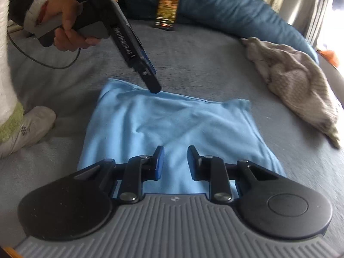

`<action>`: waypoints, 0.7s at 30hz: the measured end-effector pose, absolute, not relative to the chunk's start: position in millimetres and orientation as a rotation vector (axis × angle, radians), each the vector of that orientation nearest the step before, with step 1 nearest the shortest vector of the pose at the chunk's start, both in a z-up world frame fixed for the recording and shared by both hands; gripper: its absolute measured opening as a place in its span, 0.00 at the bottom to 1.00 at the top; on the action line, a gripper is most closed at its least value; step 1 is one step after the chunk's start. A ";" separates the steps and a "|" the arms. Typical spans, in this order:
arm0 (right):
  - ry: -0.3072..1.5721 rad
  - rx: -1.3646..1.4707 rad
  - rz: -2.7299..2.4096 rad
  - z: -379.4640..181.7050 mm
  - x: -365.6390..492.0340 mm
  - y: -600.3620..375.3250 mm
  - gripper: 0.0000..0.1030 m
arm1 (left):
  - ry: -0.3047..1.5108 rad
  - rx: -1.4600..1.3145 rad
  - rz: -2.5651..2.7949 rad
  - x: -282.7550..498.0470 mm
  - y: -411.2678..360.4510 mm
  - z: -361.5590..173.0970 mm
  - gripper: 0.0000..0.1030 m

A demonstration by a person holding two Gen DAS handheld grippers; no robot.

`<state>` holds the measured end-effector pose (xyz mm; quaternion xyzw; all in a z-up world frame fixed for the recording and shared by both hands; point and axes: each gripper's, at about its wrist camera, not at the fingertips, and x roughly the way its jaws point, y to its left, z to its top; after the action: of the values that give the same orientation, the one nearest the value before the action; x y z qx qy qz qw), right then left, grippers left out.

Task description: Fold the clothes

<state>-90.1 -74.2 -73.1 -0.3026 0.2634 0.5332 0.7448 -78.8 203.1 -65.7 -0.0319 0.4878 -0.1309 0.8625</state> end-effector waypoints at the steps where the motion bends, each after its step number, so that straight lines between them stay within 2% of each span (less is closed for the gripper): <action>1: 0.584 -0.660 1.180 -75.6 -86.9 -72.1 0.22 | 1.024 -0.048 -0.265 -82.6 203.2 -67.6 0.63; 6: 0.675 -0.705 1.037 -93.4 -46.7 -97.3 0.19 | 1.059 -0.010 -0.234 -94.0 210.5 -80.2 0.63; 11: 0.717 -0.537 0.823 -71.6 -5.7 -135.9 0.18 | 1.071 -0.013 -0.247 -94.6 215.4 -83.8 0.63; 14: 0.686 -0.471 0.949 -66.4 -17.8 -112.6 0.18 | 1.073 -0.011 -0.252 -94.7 214.8 -82.7 0.63; 21: 0.593 -0.598 1.248 -92.3 -73.9 -38.1 0.16 | 1.066 -0.002 -0.257 -100.6 212.0 -85.4 0.63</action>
<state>-73.9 -38.1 -92.3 -0.2716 0.2694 0.5668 0.7297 -100.6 212.0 -85.4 -0.0008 0.5067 -0.1221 0.8534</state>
